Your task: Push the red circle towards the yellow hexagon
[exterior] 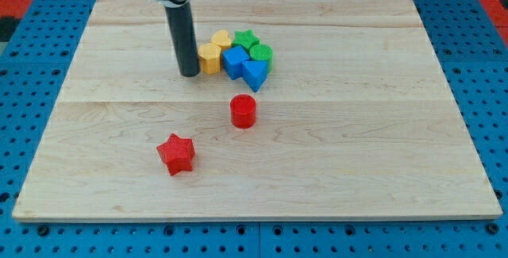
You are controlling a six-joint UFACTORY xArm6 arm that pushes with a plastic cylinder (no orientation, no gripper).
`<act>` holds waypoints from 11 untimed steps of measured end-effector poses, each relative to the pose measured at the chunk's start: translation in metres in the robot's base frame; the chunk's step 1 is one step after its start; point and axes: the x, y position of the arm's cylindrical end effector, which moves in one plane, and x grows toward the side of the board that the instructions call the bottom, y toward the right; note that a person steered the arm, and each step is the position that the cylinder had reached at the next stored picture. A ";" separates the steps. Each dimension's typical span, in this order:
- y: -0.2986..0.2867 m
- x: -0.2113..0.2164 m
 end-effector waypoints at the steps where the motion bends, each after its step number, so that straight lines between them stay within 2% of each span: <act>1: -0.025 0.024; 2: -0.020 0.058; 3: 0.011 0.100; 4: 0.068 0.135; 5: 0.121 0.149; 6: 0.142 0.130; 8: 0.118 0.077; 10: 0.056 0.075; 11: 0.050 0.082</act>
